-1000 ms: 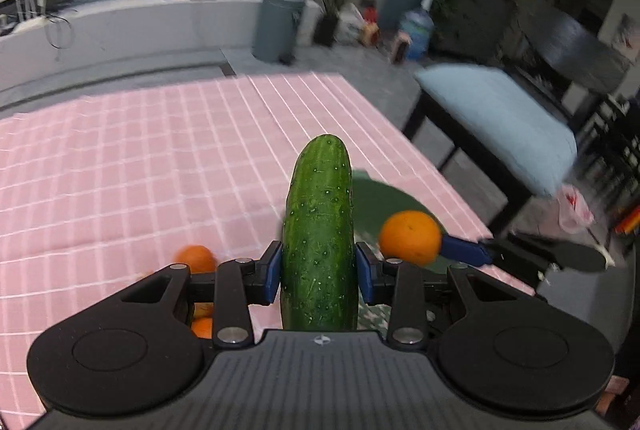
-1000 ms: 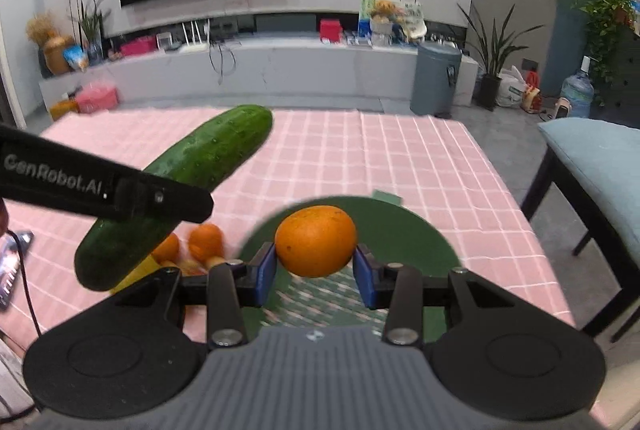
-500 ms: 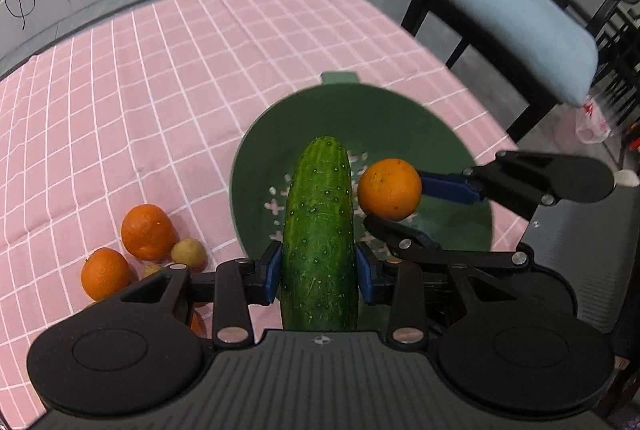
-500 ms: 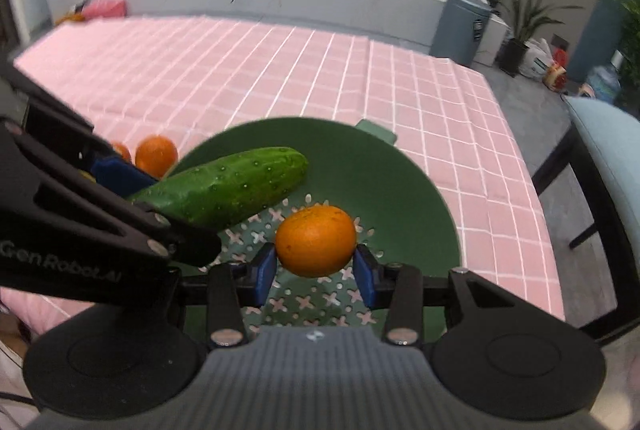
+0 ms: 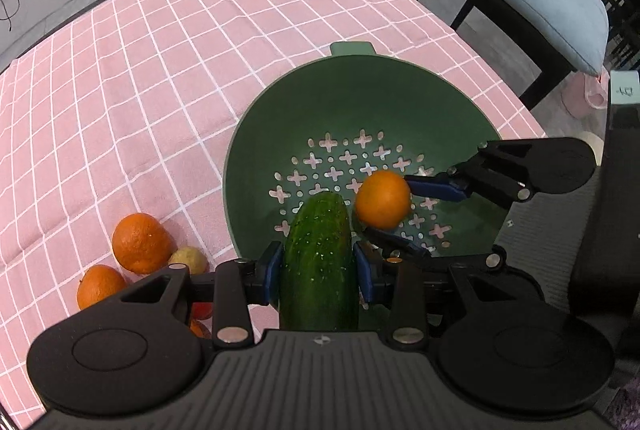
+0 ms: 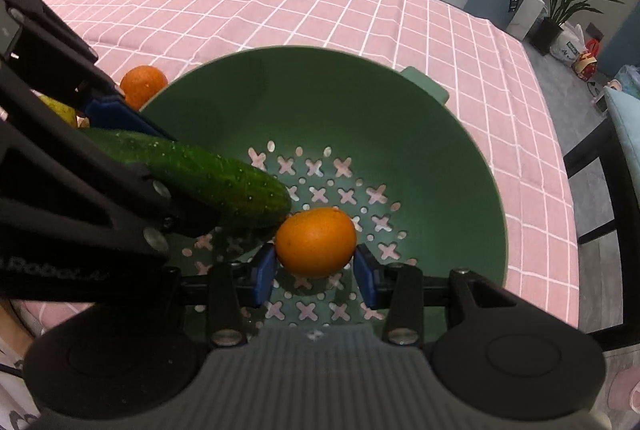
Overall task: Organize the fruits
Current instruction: 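Lift the cucumber over the green colander with the left tool while the right tool carries the orange there, then open the left tool to drop the cucumber into the colander while the right tool releases the orange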
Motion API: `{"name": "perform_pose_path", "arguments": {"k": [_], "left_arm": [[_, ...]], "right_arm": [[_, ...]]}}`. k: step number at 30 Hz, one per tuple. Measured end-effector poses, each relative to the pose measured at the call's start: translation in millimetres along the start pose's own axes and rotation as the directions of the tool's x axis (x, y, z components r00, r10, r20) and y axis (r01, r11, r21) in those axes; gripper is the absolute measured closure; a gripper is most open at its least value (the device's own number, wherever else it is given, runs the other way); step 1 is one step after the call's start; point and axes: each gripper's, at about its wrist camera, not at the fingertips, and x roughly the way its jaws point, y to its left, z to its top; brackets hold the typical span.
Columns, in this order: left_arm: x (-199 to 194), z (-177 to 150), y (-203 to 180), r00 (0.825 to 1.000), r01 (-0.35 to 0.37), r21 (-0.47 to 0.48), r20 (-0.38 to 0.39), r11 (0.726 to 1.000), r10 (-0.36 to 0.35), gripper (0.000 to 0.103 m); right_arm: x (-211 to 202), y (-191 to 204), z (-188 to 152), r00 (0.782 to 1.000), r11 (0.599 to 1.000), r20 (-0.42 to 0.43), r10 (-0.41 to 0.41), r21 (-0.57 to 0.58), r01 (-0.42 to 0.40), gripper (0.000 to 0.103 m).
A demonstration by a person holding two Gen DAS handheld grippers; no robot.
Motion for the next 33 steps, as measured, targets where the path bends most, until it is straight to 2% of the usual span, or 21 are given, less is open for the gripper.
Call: {"name": "perform_pose_path", "arguments": {"k": [4, 6, 13, 15, 23, 25, 26, 27, 33], "left_arm": [[-1.0, -2.1, 0.7, 1.0, 0.002, -0.004, 0.006, 1.0, -0.002, 0.061], [-2.8, -2.7, 2.6, 1.0, 0.01, -0.016, 0.013, 1.0, -0.01, 0.055], [-11.1, -8.1, 2.4, 0.999, 0.027, -0.021, 0.034, 0.999, -0.027, 0.047], [-15.7, -10.1, 0.6, 0.998, 0.027, -0.015, 0.048, 1.0, -0.026, 0.043], [-45.3, -23.7, 2.1, 0.991, 0.022, -0.021, 0.133, 1.0, -0.019, 0.042], [-53.3, -28.4, 3.6, 0.988, 0.017, -0.022, 0.153, 1.0, -0.013, 0.042], [-56.8, -30.9, 4.8, 0.987, 0.014, -0.023, 0.16, 1.0, -0.01, 0.042], [-60.3, -33.5, 6.4, 0.986, 0.011, -0.027, 0.167, 1.0, -0.007, 0.042], [-78.8, -53.7, 21.3, 0.979, 0.022, -0.055, 0.203, 0.998, -0.011, 0.039]], "right_arm": [[-5.3, 2.2, 0.2, 1.0, 1.0, 0.009, -0.01, -0.009, 0.01, 0.062], [-7.7, 1.8, -0.2, 1.0, 1.0, 0.007, -0.008, -0.005, 0.008, 0.057], [-18.7, -1.6, -3.0, 1.0, 1.0, 0.011, -0.003, 0.02, 0.002, 0.05], [-23.6, -1.5, -3.3, 1.0, 1.0, 0.018, -0.01, 0.026, 0.009, 0.04], [-47.8, 7.5, -8.1, 0.993, 0.994, 0.065, -0.103, 0.038, 0.101, 0.033], [-54.5, 11.8, -10.5, 0.988, 0.991, 0.083, -0.131, 0.039, 0.129, 0.028], [-57.4, 14.1, -11.4, 0.986, 0.989, 0.09, -0.144, 0.04, 0.141, 0.021], [-60.3, 16.7, -12.4, 0.982, 0.987, 0.098, -0.159, 0.039, 0.156, 0.02], [-75.9, 33.5, -16.6, 0.96, 0.97, 0.139, -0.243, 0.039, 0.24, 0.019]]}}
